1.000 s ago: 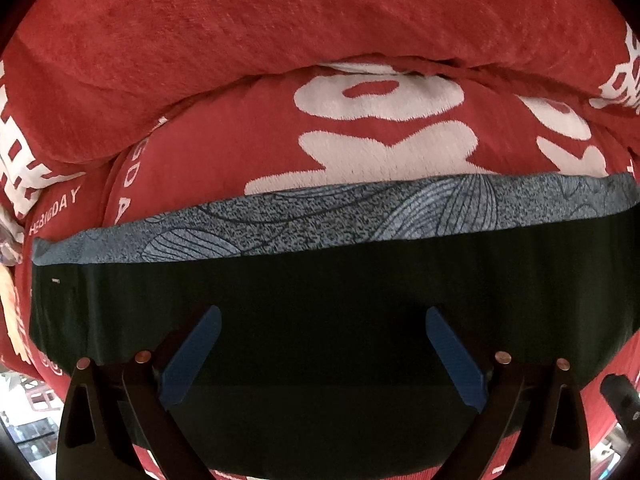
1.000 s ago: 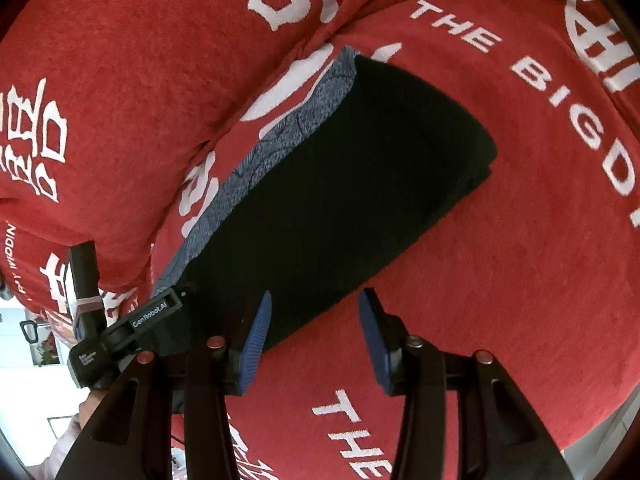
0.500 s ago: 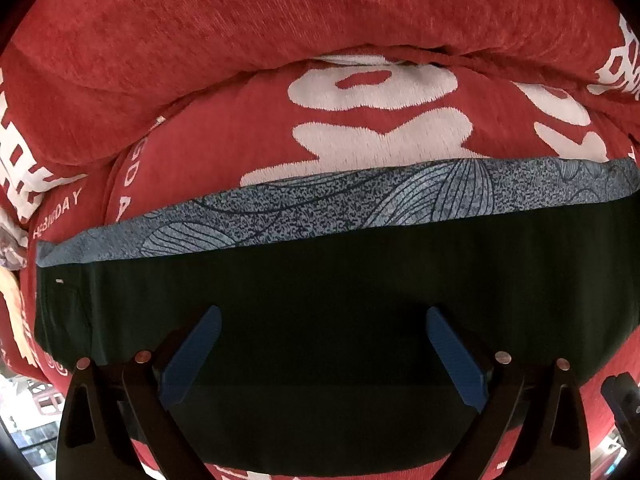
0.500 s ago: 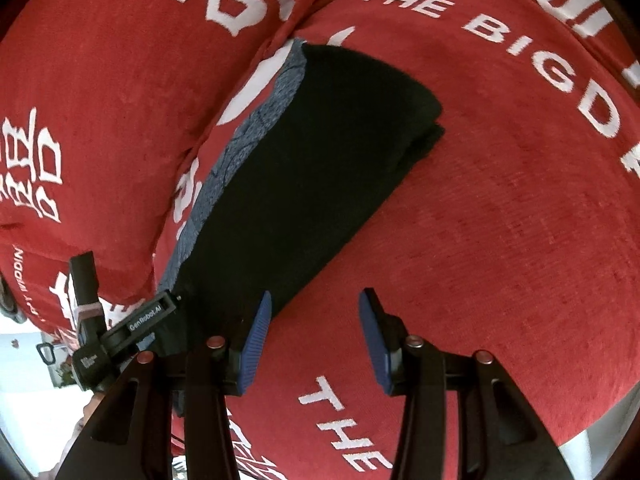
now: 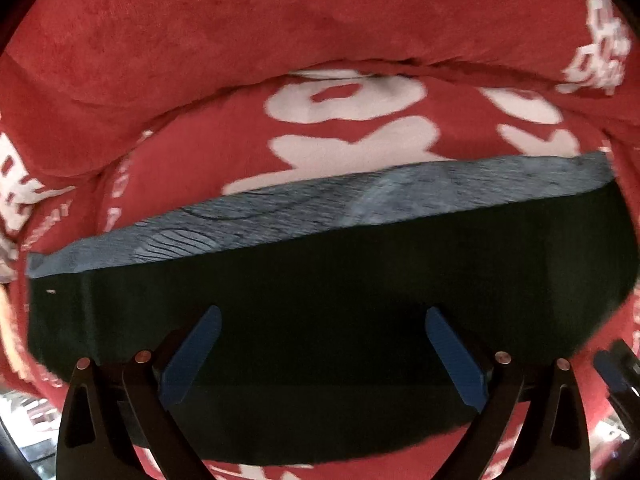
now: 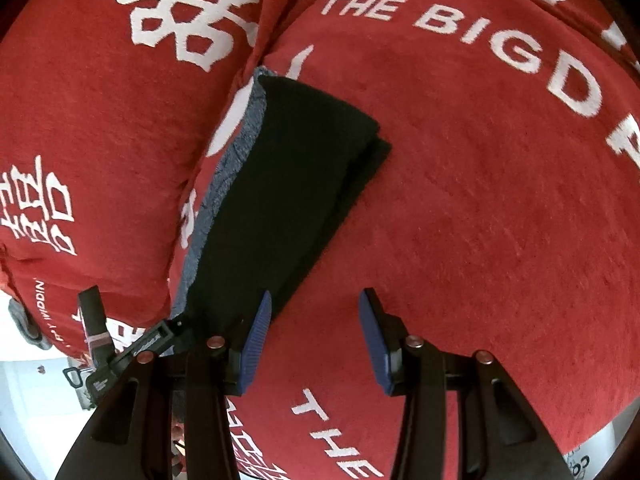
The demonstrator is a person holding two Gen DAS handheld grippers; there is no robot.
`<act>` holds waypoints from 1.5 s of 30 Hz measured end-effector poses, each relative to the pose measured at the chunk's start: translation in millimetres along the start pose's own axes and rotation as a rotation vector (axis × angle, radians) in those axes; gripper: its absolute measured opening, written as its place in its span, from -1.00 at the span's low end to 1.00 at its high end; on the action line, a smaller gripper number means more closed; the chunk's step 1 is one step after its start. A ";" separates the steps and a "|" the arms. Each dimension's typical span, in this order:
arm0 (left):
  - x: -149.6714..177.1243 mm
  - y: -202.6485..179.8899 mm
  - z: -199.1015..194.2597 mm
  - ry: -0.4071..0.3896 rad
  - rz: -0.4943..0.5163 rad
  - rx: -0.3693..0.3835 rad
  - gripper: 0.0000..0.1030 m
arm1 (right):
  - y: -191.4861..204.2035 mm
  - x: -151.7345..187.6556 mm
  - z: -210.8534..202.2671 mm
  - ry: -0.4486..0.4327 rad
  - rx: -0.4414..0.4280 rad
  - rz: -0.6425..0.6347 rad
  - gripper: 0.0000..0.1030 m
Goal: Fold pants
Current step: 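Lift the folded trousers with both grippers and fold them over again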
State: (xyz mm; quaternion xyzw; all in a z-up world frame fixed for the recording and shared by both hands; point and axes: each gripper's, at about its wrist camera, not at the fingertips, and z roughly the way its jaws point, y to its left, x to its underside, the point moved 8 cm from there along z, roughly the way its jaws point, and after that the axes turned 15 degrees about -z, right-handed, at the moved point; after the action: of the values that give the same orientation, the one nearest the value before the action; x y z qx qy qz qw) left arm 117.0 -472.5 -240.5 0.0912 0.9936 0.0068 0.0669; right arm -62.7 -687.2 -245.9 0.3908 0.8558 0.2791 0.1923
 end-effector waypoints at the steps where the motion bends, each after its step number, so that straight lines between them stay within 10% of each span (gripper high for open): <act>1: 2.4 -3.1 -1.3 0.004 0.007 0.026 1.00 | -1.3 -0.9 -0.6 -0.006 -0.012 0.002 -0.04; 18: 28.5 -23.0 12.2 -0.010 0.034 0.096 0.99 | -4.6 -49.4 23.5 -0.173 -0.182 0.097 -0.05; 20: 20.2 -18.4 3.7 -0.048 0.037 0.094 0.93 | -3.2 -54.5 29.7 -0.148 -0.152 0.138 -0.63; 22: 11.7 -16.6 -8.5 -0.103 0.040 0.099 0.93 | 0.1 -58.1 29.8 -0.135 -0.151 0.160 -0.70; 34: 12.6 -35.4 18.4 -0.072 0.077 0.115 1.00 | 129.5 -52.1 -12.9 -0.168 -0.107 -0.262 -0.73; 45: -6.1 114.5 -31.9 -0.153 -0.068 0.115 1.00 | 239.0 -8.1 0.9 -0.140 0.037 -0.591 -0.73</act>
State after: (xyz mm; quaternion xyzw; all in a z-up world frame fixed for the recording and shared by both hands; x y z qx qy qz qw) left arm 139.4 -361.0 -205.1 0.0616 0.9868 -0.0595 0.1373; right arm 77.0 -564.4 -95.6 0.1467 0.9221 0.1677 0.3165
